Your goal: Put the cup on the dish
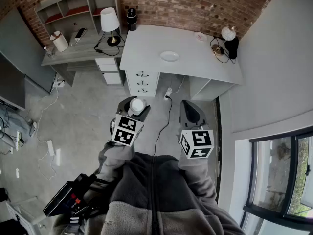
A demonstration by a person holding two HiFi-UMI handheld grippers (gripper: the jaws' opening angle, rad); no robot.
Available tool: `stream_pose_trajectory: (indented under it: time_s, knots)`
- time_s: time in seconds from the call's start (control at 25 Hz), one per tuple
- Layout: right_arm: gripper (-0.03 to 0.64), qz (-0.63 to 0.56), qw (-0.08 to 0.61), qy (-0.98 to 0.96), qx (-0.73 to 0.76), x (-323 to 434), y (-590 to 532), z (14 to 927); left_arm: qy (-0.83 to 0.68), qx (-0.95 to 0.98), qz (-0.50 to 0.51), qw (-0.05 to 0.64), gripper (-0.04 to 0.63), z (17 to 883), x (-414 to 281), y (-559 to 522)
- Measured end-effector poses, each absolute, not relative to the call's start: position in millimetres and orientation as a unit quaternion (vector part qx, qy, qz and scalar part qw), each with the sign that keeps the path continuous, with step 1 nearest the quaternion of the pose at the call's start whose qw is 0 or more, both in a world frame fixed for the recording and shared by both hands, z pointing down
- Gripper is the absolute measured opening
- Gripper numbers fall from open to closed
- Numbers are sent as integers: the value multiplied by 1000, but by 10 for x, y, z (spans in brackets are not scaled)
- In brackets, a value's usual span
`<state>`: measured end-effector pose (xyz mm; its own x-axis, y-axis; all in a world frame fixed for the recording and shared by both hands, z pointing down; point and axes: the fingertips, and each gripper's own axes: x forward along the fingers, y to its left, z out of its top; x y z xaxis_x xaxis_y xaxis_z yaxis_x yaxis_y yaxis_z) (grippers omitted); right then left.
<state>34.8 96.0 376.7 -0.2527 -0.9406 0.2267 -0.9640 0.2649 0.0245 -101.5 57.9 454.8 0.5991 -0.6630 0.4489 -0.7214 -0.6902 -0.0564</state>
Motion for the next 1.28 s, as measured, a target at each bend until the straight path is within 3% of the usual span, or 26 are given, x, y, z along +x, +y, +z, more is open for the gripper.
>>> stream_pose_trajectory:
  time_s: [1.28]
  knots:
    - [0,86,113,-776,615,140,1004,4163,-366,883,277,94,259,4962,-1292,680]
